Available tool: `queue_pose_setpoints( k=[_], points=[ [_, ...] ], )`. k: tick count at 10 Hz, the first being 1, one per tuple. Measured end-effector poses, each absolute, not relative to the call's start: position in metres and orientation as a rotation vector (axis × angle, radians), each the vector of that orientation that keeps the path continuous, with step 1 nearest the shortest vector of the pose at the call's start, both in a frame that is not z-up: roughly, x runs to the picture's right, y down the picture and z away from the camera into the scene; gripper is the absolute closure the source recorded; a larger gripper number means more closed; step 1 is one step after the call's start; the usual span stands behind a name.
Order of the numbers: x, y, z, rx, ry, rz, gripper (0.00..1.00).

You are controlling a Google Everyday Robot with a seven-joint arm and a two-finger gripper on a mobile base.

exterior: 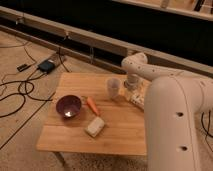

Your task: Place the bottle in the ceramic bowl

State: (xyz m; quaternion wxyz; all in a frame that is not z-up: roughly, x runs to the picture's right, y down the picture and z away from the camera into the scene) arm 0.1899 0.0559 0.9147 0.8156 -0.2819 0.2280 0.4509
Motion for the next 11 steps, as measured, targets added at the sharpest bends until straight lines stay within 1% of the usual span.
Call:
queue_pose_setpoints(
  k=[2,6,7,8,9,10,11],
  points=[
    [0.204,0.062,0.925,-0.61,0.521,0.96,0.35],
    [0.225,0.064,0.93,-0.632,0.556,0.943,0.35],
    [0.227,0.068,0.931,-0.65,0.564,0.936,0.38],
    [0.227,0.074,0.933,-0.673,0.568,0.931,0.5],
    [0.228,0.076,0.934,-0.681,0.57,0.929,0.56],
    [0.228,0.079,0.935,-0.696,0.572,0.928,0.68],
    [0.227,0.082,0.936,-0.71,0.572,0.934,0.84]
  ],
)
